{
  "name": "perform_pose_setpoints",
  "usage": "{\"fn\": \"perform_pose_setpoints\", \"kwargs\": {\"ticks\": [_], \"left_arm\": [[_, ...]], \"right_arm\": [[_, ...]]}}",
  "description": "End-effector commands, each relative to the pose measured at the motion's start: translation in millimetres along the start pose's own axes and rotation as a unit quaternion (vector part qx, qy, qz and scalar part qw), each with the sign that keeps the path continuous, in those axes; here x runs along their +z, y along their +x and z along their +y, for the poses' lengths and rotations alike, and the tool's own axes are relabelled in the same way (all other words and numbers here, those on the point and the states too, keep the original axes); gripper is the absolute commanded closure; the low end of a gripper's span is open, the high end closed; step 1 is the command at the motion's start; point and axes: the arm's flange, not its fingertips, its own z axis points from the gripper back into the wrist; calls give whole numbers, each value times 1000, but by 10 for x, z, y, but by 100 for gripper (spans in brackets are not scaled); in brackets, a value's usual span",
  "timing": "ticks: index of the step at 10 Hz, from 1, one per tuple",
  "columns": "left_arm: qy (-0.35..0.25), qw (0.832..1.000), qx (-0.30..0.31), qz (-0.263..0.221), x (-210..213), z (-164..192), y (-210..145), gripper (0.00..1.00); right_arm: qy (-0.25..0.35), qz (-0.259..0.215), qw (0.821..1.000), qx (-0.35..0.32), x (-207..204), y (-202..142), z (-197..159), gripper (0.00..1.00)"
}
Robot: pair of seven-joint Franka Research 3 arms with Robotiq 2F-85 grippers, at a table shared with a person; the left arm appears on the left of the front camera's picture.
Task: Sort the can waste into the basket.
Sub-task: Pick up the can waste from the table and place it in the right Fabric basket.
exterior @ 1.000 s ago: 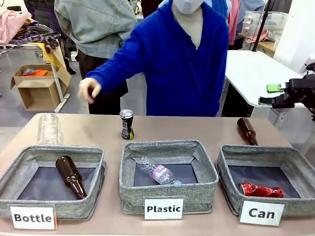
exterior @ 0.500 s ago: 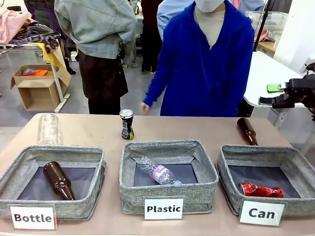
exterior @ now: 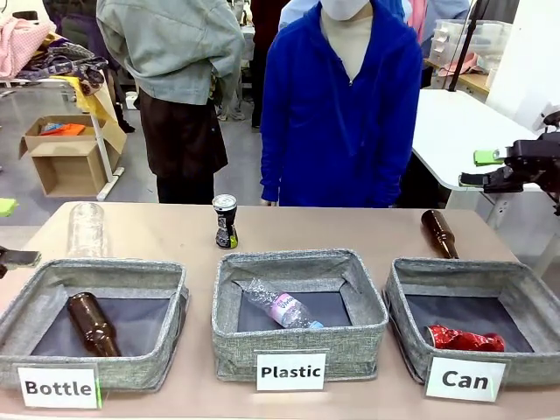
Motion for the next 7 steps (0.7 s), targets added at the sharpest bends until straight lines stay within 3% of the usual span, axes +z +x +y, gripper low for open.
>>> {"fn": "perform_pose_setpoints", "kwargs": {"ticks": [1, 7], "left_arm": [[-49, 998, -2, -45, 618, -249, -54, 0], [-49, 998, -2, -45, 618, -249, -54, 0]], "right_arm": [[-7, -2, 1000, 11, 3, -41, 12, 0], [-7, -2, 1000, 11, 3, -41, 12, 0]]}}
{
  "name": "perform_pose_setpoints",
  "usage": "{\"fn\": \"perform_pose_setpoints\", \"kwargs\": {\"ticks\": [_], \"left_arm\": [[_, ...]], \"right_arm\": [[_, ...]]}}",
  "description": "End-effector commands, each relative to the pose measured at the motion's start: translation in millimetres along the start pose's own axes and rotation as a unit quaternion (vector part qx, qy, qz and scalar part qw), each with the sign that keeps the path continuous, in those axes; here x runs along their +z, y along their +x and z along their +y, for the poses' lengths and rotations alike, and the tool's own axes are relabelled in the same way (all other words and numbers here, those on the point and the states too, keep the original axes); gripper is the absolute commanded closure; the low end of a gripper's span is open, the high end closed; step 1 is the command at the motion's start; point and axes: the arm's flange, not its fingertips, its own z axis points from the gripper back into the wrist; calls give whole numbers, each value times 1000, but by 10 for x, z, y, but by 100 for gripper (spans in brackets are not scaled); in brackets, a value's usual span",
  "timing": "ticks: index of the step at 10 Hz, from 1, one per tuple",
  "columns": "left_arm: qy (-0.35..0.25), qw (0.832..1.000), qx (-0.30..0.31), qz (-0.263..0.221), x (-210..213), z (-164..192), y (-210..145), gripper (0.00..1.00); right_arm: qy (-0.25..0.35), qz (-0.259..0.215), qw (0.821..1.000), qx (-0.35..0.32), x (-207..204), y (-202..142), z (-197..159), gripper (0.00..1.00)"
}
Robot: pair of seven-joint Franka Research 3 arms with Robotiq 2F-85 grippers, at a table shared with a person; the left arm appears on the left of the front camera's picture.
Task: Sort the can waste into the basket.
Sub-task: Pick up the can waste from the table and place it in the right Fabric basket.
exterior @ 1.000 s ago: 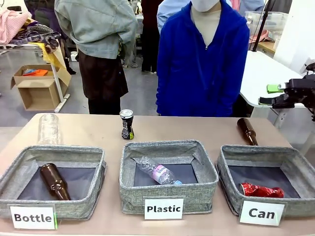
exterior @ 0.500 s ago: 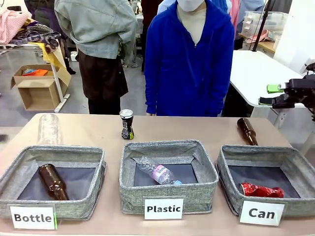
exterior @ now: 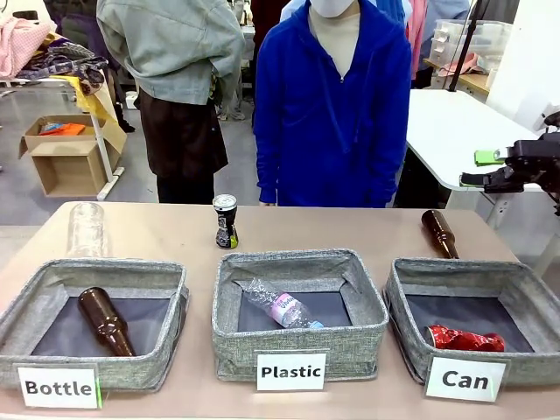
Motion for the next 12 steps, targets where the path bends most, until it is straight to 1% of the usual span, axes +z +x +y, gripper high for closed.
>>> {"fn": "perform_pose_setpoints", "kwargs": {"ticks": [1, 6, 7, 8, 9, 10, 11, 12], "left_arm": [[-3, 1000, 2, 2, -17, -14, 5, 0], [0, 1000, 1, 1, -6, 9, 3, 0], [32, 997, -50, 54, -246, -157, -49, 0], [99, 985, -122, 70, -567, -257, 118, 0], [141, 963, -206, 106, -922, -253, 336, 0], [179, 922, -319, 129, -1260, -168, 503, 0], [177, 889, -393, 154, -1603, -32, 667, 0], [163, 874, -429, 161, -1792, 114, 838, 0]], "right_arm": [[-7, -2, 1000, 11, 0, -40, 12, 0], [-7, -2, 1000, 11, 0, -40, 12, 0], [-7, -2, 1000, 11, 0, -40, 12, 0], [-7, -2, 1000, 11, 0, -40, 12, 0], [-7, -2, 1000, 11, 0, -40, 12, 0], [-7, -2, 1000, 11, 0, -40, 12, 0], [-7, -2, 1000, 11, 0, -40, 12, 0], [-7, -2, 1000, 11, 0, -40, 12, 0]]}}
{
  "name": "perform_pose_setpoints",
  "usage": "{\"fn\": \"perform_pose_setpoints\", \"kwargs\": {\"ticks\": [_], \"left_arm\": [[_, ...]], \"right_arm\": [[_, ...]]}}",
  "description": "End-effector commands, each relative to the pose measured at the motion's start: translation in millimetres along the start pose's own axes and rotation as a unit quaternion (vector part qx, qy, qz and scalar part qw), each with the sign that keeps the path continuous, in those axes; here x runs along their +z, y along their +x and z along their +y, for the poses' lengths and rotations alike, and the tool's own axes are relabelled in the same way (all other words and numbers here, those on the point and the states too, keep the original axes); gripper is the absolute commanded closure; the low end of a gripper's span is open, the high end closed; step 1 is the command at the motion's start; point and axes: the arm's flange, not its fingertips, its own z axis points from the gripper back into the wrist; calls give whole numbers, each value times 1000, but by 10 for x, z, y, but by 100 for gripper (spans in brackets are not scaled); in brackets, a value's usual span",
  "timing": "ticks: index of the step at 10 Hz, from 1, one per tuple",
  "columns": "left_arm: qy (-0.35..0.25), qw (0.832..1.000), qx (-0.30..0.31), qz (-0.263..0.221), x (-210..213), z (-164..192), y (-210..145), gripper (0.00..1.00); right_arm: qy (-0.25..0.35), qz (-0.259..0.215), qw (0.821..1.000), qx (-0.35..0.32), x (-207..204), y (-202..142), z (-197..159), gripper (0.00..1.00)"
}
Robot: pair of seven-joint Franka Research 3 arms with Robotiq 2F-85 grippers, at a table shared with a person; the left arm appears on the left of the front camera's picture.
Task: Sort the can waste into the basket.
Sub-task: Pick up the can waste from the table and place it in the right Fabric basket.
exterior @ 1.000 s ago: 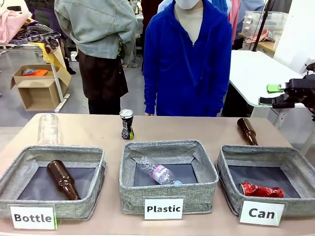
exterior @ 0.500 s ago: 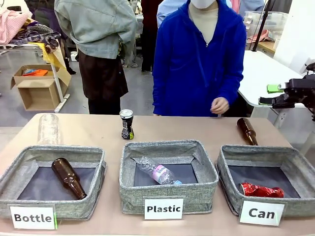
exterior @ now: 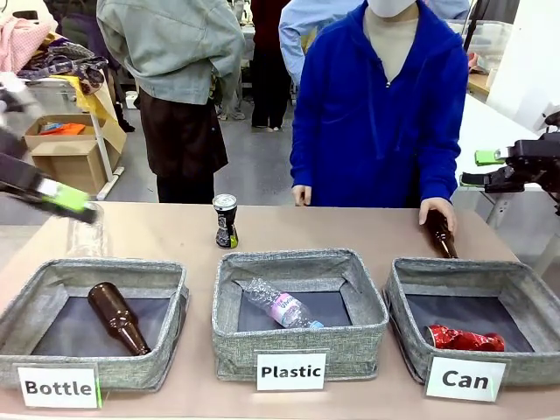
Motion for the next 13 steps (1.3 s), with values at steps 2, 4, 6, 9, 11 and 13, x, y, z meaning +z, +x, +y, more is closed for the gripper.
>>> {"fn": "perform_pose_setpoints", "kwargs": {"ticks": [2, 4, 6, 9, 11, 13], "left_arm": [[14, 991, -124, -38, -355, 754, 106, 0], [61, 991, -80, -93, -168, 951, 243, 0], [38, 991, -128, -21, -444, 724, 104, 0], [30, 989, -130, -55, -399, 1234, 284, 0], [26, 968, -234, -91, -405, 1720, 477, 0], [34, 949, -294, -105, -463, 2002, 653, 0]], "right_arm": [[-7, -2, 1000, 11, -1, -39, 9, 0], [-7, -2, 1000, 11, -1, -39, 9, 0], [-7, -2, 1000, 11, -1, -39, 9, 0], [-7, -2, 1000, 11, -1, -39, 9, 0], [-7, -2, 1000, 11, -1, -39, 9, 0], [-7, -2, 1000, 11, -1, -39, 9, 0]]}}
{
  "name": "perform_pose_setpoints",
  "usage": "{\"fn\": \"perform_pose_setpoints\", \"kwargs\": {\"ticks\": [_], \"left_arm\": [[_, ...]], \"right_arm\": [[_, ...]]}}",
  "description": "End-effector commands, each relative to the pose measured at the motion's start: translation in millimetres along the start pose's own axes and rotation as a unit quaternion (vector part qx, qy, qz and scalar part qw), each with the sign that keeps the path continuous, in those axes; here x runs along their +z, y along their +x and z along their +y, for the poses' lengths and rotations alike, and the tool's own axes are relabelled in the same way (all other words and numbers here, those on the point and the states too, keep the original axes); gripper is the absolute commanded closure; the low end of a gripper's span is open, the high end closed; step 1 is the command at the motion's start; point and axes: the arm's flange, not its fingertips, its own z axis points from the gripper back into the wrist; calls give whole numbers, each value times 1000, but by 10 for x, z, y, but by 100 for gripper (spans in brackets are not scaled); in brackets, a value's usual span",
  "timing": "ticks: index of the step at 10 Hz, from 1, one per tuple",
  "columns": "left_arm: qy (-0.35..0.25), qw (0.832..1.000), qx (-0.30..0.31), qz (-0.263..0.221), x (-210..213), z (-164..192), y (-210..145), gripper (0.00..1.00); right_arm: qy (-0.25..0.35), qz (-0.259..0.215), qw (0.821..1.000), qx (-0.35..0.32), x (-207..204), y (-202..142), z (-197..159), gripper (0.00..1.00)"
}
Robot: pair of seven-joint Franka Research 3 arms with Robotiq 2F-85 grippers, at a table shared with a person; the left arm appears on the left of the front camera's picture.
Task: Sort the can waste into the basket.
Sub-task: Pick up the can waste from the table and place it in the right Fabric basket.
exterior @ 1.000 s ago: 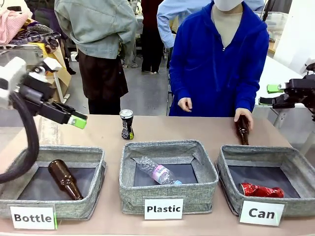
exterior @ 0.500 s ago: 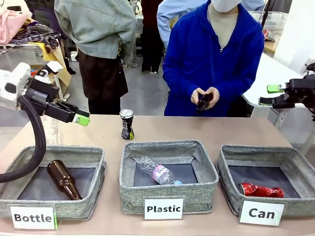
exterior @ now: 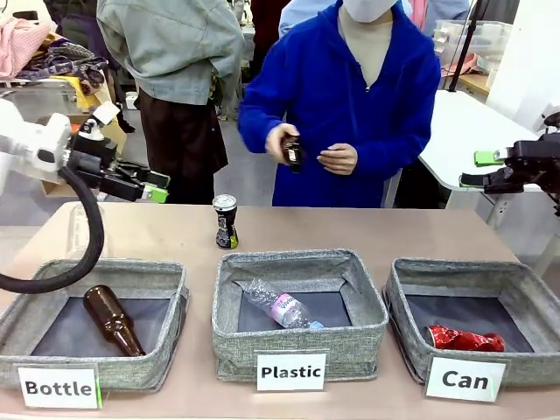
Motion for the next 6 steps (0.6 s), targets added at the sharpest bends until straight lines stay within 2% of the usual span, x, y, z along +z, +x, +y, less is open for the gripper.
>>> {"fn": "perform_pose_setpoints", "kwargs": {"ticks": [1, 2, 3, 5, 6], "left_arm": [[-1, 1000, -29, -4, -77, 272, 19, 0], [-21, 1000, 12, -4, 34, 272, 62, 0], [-53, 998, 31, -35, 426, 82, 172, 0], [30, 998, 56, -11, 1496, -344, 133, 0], [67, 994, 78, -39, 2027, -574, 5, 0]], "right_arm": [[-7, -2, 1000, 12, 0, -33, 11, 0], [-7, -2, 1000, 12, 0, -33, 11, 0], [-7, -2, 1000, 12, 0, -33, 11, 0], [-7, -2, 1000, 12, 0, -33, 11, 0], [-7, -2, 1000, 12, 0, -33, 11, 0]]}}
